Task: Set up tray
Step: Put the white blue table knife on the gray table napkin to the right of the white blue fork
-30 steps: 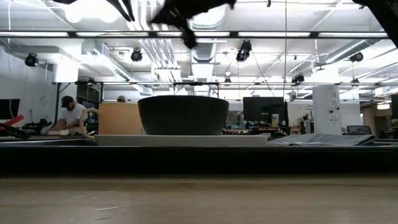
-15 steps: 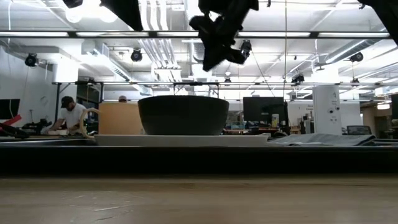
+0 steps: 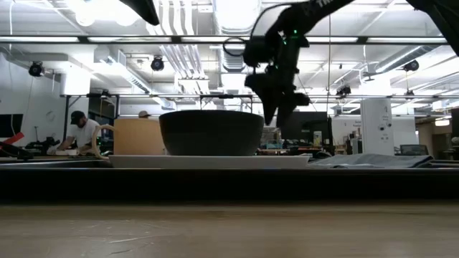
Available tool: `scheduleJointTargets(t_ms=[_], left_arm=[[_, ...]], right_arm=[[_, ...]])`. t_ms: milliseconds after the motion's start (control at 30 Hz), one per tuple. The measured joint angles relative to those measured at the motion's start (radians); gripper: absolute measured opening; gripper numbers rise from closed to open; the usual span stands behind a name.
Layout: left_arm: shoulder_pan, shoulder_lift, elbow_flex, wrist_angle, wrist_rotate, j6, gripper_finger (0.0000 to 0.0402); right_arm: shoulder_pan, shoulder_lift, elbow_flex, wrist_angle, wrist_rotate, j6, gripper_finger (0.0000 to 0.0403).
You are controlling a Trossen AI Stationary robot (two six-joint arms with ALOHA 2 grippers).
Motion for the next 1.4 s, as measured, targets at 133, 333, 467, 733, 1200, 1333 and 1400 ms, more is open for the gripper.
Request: scheduleJointTargets(t_ms=[133,333,467,733,1200,1333,1400], left_arm=[[0.0,-0.008,0.0,0.0,0.0,-0.049,0.0],[0.0,-0.005,0.0,0.0,0.0,-0.051,0.0],[0.0,-0.005,0.0,-0.001,0.0,-0.051,0.0],[0.0,-0.005,0.0,-0.001,0.0,-0.051,0.0],[0.0,-0.005,-0.001,-0.001,-0.001,-0.051,0.0],[0.0,-0.005,-0.001,-0.001,-0.001,-0.051,0.0],[0.0,-0.005,-0.001,-0.001,-0.001,-0.051,0.0]], right_arm=[[-0.02,0.0,-0.054,0.043,0.002,-0.013,0.0191],[-0.034,0.005,-0.138,0.125,-0.048,-0.003,0.0191],[-0.05,0.006,-0.199,0.182,-0.046,0.001,0.0187],[-0.104,0.007,-0.254,0.241,-0.043,0.004,0.0175],[-0.108,0.007,-0.305,0.277,-0.097,0.005,0.0145],[-0.098,0.007,-0.304,0.276,-0.102,0.022,0.0139],[-0.091,0.007,-0.304,0.275,-0.102,0.027,0.0136]])
